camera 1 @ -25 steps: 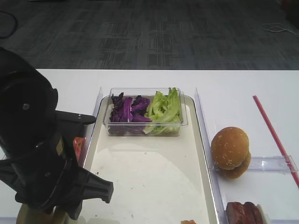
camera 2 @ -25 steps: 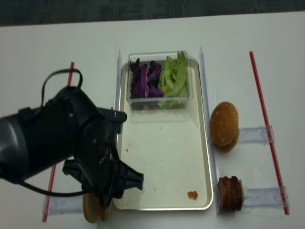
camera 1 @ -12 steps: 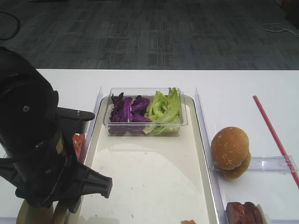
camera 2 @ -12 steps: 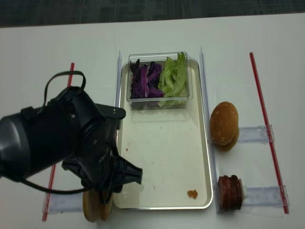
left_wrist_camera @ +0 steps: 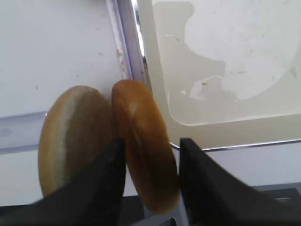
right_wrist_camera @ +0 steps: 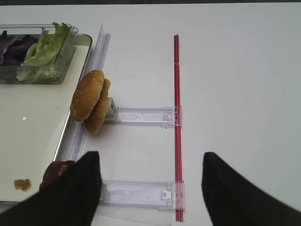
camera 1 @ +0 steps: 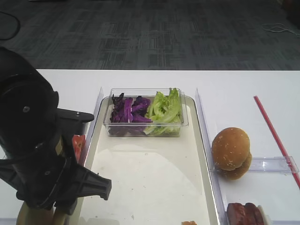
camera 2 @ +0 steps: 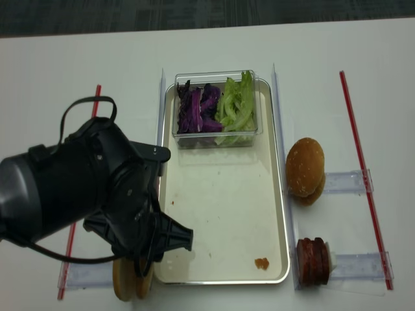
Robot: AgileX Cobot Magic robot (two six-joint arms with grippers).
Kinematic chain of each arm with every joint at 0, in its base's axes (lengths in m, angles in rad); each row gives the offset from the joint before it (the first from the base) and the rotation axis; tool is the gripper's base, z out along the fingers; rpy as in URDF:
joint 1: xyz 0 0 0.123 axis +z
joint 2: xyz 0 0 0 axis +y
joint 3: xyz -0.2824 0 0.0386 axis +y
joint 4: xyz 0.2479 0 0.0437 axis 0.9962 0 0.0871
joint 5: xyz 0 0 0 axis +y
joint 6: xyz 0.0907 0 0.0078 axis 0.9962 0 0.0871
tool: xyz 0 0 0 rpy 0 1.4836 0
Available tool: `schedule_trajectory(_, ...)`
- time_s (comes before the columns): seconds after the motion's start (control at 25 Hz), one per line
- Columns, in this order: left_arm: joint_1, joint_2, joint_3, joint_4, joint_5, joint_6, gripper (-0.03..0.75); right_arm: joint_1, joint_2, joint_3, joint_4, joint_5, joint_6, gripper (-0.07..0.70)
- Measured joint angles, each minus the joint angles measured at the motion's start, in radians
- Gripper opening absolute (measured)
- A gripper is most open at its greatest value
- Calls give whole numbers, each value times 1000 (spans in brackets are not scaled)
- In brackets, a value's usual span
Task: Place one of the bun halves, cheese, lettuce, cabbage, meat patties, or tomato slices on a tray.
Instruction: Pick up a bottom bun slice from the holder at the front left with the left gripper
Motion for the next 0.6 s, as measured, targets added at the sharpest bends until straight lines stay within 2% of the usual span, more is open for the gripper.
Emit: schedule_trajectory(0.6, 0, 0, 0, 8, 31, -6, 169, 0, 0, 0, 0, 0, 0, 468)
